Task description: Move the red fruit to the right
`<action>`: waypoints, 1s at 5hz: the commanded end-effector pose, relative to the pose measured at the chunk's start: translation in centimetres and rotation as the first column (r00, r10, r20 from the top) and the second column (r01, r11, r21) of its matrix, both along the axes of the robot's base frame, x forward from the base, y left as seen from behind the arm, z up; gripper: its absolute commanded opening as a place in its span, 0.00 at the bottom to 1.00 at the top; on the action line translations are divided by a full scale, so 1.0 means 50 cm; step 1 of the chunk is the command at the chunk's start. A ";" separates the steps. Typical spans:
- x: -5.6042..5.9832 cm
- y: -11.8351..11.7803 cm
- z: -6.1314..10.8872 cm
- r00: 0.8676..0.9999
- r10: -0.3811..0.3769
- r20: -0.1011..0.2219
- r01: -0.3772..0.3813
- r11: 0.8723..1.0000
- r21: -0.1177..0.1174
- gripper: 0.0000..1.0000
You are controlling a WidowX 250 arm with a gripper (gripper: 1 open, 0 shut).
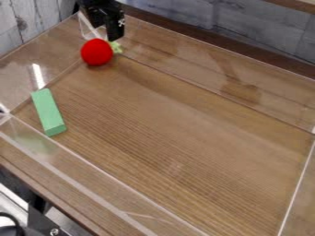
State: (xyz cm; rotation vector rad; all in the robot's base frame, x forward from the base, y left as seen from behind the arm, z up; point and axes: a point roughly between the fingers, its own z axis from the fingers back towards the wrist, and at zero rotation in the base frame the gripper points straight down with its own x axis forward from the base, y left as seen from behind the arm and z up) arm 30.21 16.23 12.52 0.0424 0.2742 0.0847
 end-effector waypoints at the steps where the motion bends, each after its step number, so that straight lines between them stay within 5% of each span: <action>1: -0.003 0.016 0.043 0.999 0.038 0.038 -0.038 0.999 0.023 1.00; 3: -0.035 -0.007 0.023 0.998 -0.059 -0.001 0.059 0.998 0.019 1.00; 5: -0.094 -0.033 0.017 0.978 -0.204 -0.038 0.204 0.979 -0.004 1.00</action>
